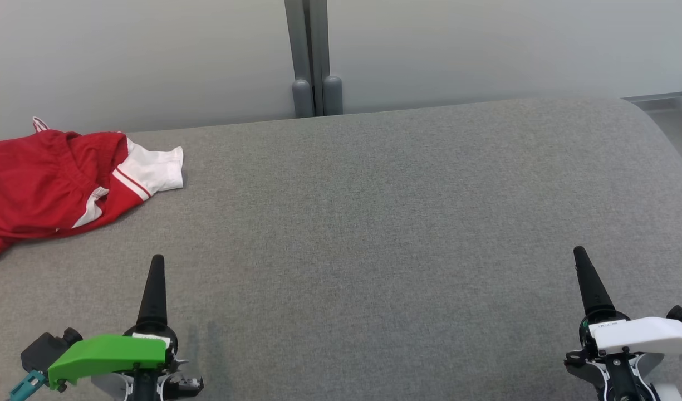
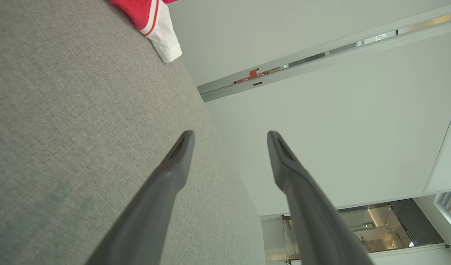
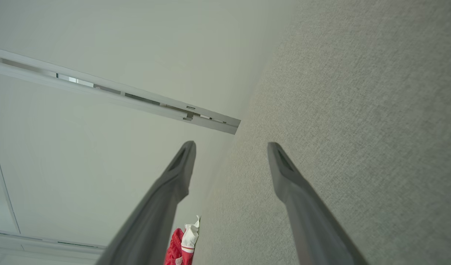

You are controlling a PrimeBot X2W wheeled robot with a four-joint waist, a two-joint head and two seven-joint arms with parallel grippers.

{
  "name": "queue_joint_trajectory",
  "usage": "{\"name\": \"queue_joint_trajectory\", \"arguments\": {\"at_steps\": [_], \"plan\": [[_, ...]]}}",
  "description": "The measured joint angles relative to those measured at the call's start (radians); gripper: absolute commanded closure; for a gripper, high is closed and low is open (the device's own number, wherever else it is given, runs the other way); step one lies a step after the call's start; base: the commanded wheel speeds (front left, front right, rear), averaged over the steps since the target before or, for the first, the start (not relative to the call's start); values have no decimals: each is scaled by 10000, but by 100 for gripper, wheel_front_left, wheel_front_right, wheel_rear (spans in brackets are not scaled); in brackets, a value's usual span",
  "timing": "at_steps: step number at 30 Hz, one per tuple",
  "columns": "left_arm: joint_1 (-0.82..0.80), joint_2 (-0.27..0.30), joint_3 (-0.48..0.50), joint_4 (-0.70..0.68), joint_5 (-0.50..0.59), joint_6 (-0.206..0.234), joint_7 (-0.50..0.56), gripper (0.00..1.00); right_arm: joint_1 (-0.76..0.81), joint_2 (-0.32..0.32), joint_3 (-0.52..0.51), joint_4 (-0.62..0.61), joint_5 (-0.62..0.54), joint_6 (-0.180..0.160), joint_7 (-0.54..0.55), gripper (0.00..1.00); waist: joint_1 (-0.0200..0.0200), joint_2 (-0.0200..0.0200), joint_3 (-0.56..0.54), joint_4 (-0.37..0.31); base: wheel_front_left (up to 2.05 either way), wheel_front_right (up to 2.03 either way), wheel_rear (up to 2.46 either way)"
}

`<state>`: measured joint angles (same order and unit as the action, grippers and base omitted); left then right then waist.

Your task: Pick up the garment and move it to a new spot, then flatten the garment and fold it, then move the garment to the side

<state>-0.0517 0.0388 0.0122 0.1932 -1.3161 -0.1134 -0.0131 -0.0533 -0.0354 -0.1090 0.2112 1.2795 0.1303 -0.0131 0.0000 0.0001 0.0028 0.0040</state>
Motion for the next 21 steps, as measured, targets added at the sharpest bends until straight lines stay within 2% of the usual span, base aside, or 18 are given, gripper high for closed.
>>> {"name": "queue_joint_trajectory", "arguments": {"at_steps": [11, 21], "plan": [[-1, 8, -387, -589, 2523, 357, -412, 0, 1, -25, 50, -686, -2725, 0, -408, 0, 0, 0, 28, 19, 0, 0, 0], [35, 15, -537, -591, 4539, 512, -732, 0, 105, -40, 435, -727, -5089, 0, -732, 0, 0, 0, 26, 22, 0, 0, 0]]}}
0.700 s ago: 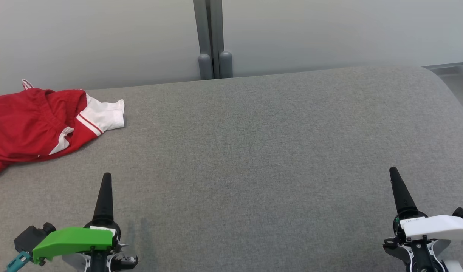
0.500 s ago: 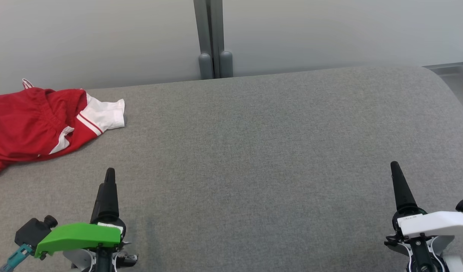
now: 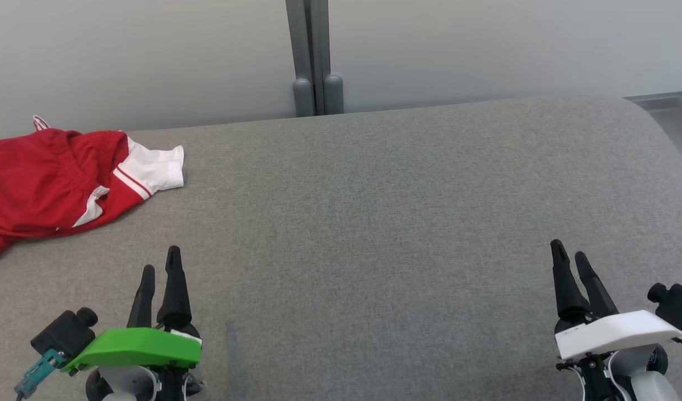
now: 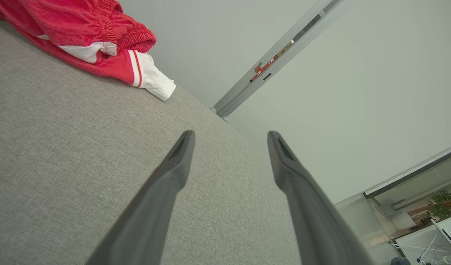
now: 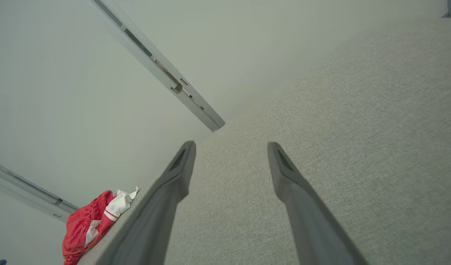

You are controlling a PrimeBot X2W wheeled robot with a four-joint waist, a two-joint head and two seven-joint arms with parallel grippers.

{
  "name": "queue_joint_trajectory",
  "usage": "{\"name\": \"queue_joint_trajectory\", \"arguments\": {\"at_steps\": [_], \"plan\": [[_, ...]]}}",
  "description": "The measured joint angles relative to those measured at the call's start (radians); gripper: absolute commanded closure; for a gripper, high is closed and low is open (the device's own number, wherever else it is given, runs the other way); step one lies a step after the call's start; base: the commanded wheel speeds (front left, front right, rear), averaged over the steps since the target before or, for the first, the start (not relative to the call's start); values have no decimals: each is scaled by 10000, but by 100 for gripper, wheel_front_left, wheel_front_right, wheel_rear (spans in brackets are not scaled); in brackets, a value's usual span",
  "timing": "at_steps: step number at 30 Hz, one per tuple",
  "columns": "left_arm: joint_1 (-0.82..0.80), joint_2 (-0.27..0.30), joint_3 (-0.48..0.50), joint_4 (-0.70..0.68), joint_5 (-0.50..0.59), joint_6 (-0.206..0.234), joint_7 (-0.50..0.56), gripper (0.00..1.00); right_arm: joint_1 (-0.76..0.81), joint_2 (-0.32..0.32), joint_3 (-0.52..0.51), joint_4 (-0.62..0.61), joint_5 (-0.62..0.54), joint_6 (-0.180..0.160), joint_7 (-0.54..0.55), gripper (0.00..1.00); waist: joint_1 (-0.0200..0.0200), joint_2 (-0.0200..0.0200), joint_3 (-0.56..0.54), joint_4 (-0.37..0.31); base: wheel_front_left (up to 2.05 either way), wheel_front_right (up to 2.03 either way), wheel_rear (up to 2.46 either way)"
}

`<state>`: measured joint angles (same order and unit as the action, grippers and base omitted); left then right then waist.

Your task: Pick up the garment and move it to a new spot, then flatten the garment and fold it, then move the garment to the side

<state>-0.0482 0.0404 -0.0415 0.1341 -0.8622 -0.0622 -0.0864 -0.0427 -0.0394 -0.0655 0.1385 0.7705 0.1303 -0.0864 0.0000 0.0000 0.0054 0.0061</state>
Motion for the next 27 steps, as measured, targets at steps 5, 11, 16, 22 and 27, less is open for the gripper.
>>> {"name": "queue_joint_trajectory", "arguments": {"at_steps": [5, 11, 16, 22, 27], "plan": [[181, 10, -92, 180, 815, -8, -182, 0, 22, -8, 134, 77, -1191, 0, -180, 0, 1, 0, -1, 6, 0, 0, 0], [251, 13, -159, 351, 1546, -36, -374, 0, 29, -15, 203, 196, -2125, 0, -353, 0, 0, 0, -8, 6, 0, 0, 0], [312, 15, -226, 454, 2054, -36, -483, 0, 66, -21, 261, 282, -2727, 0, -481, 0, 0, 0, -27, -9, 0, 0, 0], [375, 19, -295, 510, 2635, -36, -654, 0, 109, -27, 387, 355, -3421, 0, -642, 0, 0, 0, -47, -24, 0, 0, 0], [385, 23, -324, 504, 3137, -36, -775, 0, 124, -36, 443, 366, -3967, 0, -763, 0, 0, 0, -62, -30, 0, 0, 0]]}}
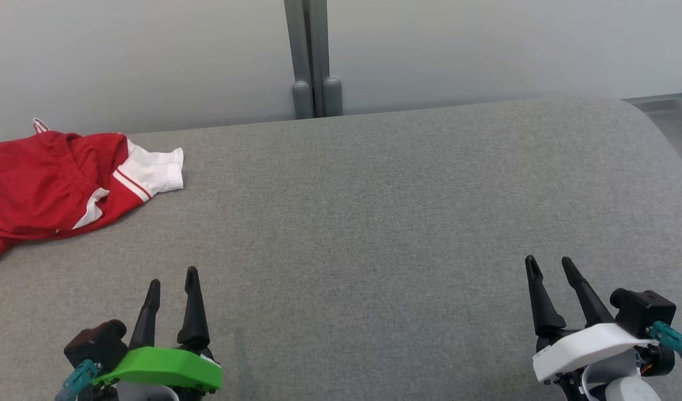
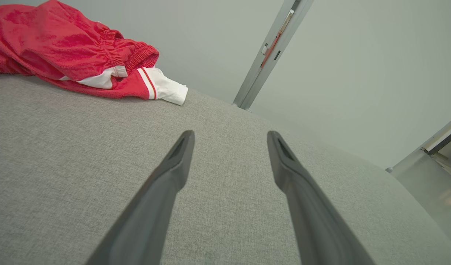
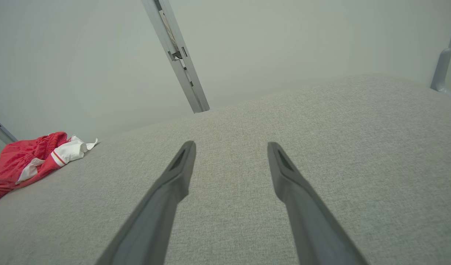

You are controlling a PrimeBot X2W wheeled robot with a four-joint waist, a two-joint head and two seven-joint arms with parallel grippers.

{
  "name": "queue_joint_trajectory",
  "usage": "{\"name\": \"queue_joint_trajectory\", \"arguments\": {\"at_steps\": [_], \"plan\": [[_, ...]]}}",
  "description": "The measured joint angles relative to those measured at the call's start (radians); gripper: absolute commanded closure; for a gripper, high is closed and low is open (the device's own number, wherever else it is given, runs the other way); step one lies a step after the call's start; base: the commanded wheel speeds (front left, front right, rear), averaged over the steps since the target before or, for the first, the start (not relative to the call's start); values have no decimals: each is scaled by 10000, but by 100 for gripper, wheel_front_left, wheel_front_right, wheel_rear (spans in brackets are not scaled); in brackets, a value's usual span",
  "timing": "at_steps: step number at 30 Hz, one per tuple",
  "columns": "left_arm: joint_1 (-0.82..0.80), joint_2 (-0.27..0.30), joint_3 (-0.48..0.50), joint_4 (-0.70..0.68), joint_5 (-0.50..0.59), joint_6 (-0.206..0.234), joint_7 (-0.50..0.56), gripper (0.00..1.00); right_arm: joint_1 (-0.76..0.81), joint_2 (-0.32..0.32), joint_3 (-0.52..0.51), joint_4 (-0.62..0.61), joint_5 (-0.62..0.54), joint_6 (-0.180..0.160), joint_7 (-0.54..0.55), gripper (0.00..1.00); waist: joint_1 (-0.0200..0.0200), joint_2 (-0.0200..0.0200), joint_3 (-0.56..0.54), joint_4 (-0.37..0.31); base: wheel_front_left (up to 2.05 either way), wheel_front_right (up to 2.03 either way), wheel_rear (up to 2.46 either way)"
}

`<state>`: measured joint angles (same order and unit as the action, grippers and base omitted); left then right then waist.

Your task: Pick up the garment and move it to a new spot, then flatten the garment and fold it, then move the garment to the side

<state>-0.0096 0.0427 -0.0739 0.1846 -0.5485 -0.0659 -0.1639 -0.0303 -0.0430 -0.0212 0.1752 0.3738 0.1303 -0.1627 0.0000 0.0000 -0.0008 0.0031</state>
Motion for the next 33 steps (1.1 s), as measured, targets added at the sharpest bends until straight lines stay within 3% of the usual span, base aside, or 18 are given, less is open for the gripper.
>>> {"name": "queue_joint_trajectory", "arguments": {"at_steps": [33], "plan": [[254, 27, -188, 525, 2044, -2, -750, 0, 123, -33, 196, 36, -2855, 2, -759, 0, 0, 0, -61, 43, 0, 0, 0]]}}
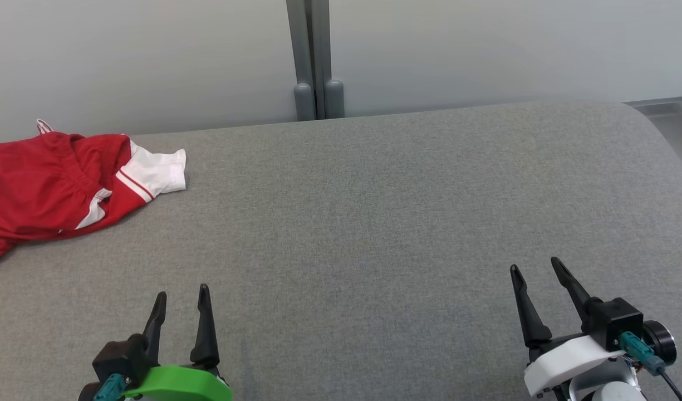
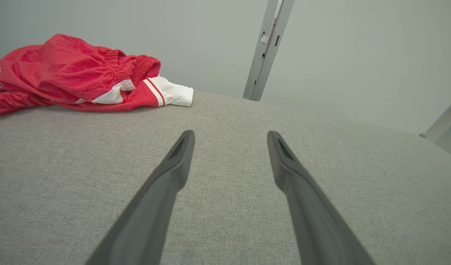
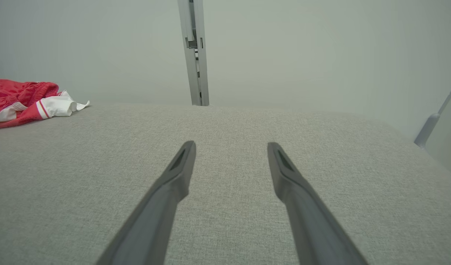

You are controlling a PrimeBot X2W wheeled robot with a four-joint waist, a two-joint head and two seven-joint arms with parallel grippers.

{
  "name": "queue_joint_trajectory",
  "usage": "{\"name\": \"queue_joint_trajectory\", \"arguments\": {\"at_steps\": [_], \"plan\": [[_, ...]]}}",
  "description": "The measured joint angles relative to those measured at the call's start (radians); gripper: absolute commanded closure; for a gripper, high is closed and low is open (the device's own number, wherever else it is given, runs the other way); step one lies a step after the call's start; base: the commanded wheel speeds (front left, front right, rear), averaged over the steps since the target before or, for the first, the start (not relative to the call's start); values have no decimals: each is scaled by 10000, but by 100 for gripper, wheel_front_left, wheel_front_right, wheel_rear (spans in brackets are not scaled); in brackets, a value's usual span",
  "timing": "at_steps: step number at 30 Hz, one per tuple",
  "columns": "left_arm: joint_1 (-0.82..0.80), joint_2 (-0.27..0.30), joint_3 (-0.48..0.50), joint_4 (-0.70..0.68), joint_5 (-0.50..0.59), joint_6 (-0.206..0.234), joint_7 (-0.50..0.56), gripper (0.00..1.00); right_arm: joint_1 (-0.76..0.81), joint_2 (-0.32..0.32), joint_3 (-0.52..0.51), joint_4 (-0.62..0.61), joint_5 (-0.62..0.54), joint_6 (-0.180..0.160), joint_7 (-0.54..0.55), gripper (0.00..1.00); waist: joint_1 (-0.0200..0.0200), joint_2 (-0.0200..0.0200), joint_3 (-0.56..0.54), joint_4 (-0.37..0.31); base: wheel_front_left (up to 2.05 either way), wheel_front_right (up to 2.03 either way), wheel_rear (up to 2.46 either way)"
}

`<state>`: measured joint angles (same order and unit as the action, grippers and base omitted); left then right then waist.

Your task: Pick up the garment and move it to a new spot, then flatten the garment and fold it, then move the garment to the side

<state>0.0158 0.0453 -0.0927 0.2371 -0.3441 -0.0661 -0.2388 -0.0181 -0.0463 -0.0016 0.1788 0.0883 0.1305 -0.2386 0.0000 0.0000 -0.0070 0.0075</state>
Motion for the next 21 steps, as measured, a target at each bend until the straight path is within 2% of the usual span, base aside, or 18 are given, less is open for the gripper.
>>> {"name": "queue_joint_trajectory", "arguments": {"at_steps": [13, 21], "plan": [[2, 12, -50, 132, 759, 8, -224, 0, 9, -10, 67, -86, -945, 2, -230, 0, 0, 0, 8, 19, 0, 0, 0], [3, 12, -59, 176, 815, 15, -236, 0, 9, -12, 75, -88, -991, 2, -232, 0, 0, 0, 13, 9, 0, 0, 0]]}}
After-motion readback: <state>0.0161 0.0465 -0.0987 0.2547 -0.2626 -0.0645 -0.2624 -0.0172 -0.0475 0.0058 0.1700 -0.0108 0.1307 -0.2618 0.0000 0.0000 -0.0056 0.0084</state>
